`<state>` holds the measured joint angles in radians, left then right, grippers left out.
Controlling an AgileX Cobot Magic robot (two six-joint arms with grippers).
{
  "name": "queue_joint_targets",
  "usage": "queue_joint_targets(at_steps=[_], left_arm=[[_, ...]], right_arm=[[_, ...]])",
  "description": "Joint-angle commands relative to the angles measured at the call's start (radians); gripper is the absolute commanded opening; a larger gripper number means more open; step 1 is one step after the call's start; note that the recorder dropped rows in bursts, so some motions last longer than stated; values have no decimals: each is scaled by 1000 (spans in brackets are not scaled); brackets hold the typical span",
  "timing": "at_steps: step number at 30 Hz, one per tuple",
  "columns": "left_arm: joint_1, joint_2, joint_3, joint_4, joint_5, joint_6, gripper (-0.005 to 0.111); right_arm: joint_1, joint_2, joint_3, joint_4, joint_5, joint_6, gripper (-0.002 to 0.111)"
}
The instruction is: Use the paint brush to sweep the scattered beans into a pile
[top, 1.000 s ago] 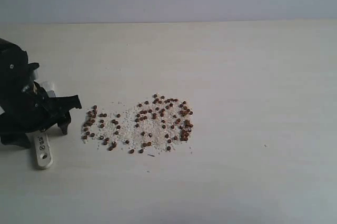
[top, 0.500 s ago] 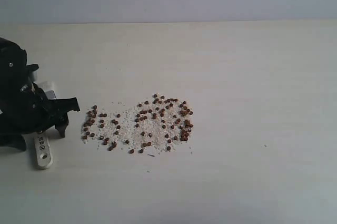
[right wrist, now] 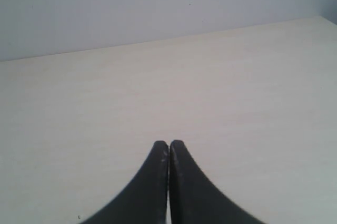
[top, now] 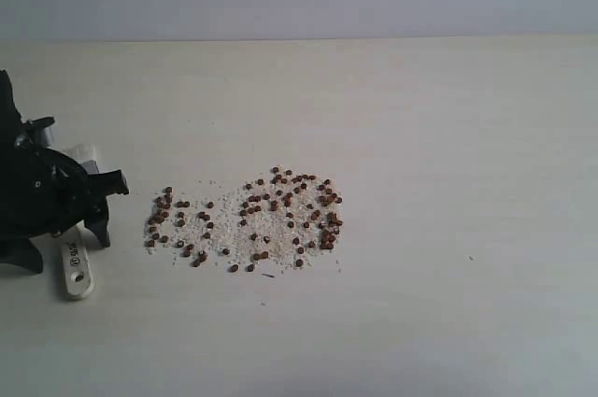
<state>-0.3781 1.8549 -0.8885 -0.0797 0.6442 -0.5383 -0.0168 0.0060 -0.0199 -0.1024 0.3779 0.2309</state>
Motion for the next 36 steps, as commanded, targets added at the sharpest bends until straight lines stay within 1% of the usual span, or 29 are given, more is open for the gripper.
queue_joint_targets(at_steps=[1, 6, 11, 15, 17, 21, 23, 24, 27, 28, 29, 30, 31, 34, 36], left_arm=[[12, 6, 3, -5, -21, 11, 69], [12, 6, -30, -5, 19, 7, 68], [12, 11, -33, -5, 11, 0, 54], [12, 26, -33, -2, 4, 0, 55], [12, 30, -35, 24, 7, -18, 55], [12, 53, -60, 90, 58, -57, 55], [12, 63, -77, 96, 67, -60, 54], [12, 65, -79, 96, 65, -61, 52], [12, 66, -79, 96, 43, -67, 36], [12, 66, -79, 96, 43, -67, 34], [12, 66, -79, 96, 49, -52, 24], [12, 66, -79, 96, 49, -31, 10], [12, 66, -79, 96, 47, -13, 0], [12, 62, -79, 96, -19, 70, 0], [12, 60, -95, 96, -33, 124, 0]], right_arm=[[-6, -6, 5, -5, -5, 2, 0], [-6, -6, 5, -5, -5, 2, 0], [-6, -6, 5, -5, -5, -1, 0], [-6, -6, 5, -5, -5, -1, 0], [-6, -6, 5, -5, -5, -1, 0], [-6, -6, 5, -5, -5, -1, 0], [-6, -6, 5, -5, -5, -1, 0], [-6, -6, 5, -5, -5, -1, 0], [-6, -6, 5, -5, -5, 1, 0], [-6, -6, 5, -5, -5, 1, 0], [-6, -6, 5, -5, -5, 1, 0], [-6, -6, 5, -5, -5, 1, 0], [-6, -6, 5, -5, -5, 1, 0], [-6, -6, 5, -5, -5, 1, 0], [-6, -6, 5, -5, -5, 1, 0]])
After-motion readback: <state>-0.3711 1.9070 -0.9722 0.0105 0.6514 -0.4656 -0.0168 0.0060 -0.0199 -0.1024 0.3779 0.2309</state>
